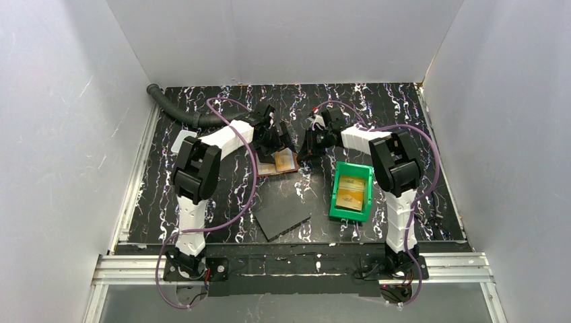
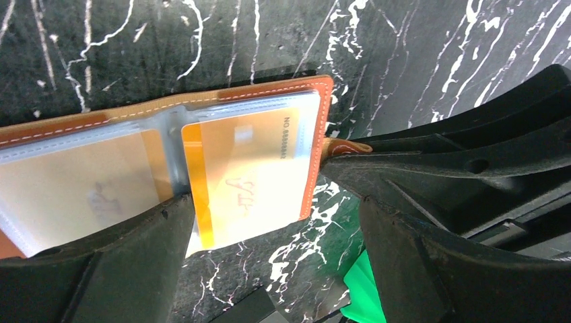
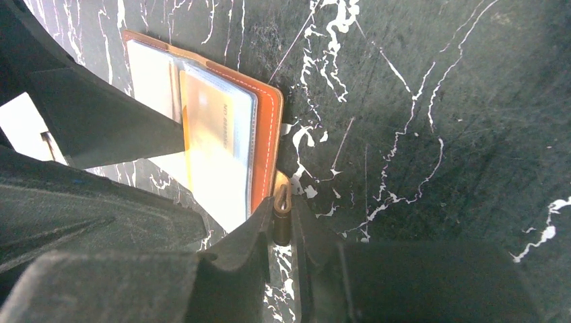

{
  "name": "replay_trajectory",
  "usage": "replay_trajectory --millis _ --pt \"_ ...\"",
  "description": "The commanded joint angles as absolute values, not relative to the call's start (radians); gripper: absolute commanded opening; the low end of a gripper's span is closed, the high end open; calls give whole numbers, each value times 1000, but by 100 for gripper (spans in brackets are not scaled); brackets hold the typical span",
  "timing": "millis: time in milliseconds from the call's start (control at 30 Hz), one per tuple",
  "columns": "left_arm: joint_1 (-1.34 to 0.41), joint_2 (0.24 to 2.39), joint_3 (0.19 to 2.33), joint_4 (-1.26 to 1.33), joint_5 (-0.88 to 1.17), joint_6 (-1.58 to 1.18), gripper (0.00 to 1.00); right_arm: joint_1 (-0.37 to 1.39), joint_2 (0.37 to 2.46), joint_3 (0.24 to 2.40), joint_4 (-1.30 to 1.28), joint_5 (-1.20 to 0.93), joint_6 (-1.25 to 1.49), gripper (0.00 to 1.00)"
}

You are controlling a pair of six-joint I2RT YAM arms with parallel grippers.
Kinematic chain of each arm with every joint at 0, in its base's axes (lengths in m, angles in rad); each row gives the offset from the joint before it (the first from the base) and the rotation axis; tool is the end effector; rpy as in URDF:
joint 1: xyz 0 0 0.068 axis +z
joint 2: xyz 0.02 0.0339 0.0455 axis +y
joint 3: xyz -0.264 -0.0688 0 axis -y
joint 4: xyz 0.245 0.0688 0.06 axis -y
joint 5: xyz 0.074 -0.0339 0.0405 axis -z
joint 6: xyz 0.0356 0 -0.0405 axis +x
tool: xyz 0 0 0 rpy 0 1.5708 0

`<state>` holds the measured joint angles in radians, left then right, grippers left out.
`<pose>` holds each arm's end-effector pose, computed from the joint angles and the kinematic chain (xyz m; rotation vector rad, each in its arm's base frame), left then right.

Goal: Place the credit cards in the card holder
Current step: Insert the credit card into the card holder, then close the card holder at the center of the board.

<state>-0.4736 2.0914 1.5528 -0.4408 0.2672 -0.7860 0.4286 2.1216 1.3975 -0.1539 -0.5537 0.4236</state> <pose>0.3987 -0.2149 0.1784 -0.3121 2.6954 -0.7809 0.3997 0.2032 0.1409 -0.2670 2.5407 1.0367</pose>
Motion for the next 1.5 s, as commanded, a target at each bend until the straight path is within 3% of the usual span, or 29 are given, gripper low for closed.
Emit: replay_trajectory --millis 0,233,533,833,967,1033,1333,1467 --pt "-478 2081 1567 -383 320 -775 90 435 2136 1397 -151 -560 423 21" --pt "-487 2086 1569 -310 411 -794 91 436 2135 1391 -140 -561 433 21" --pt "-458 2038 1579 -460 361 -774 92 433 2103 1382 -148 -524 430 25" --pt "-402 1970 1618 -554 449 -689 95 420 2063 1366 -144 -535 429 42" --pt "-357 1881 1556 -554 490 -675 96 420 2048 1337 -103 -526 434 44" --pt "-334 1823 1506 -552 506 -665 96 420 2049 1333 -100 -512 436 41" --pt "-260 1518 1256 -604 500 -578 97 423 2015 1356 -98 -481 422 2" --pt "-233 1405 1198 -626 480 -580 98 442 2002 1432 -186 -450 371 1"
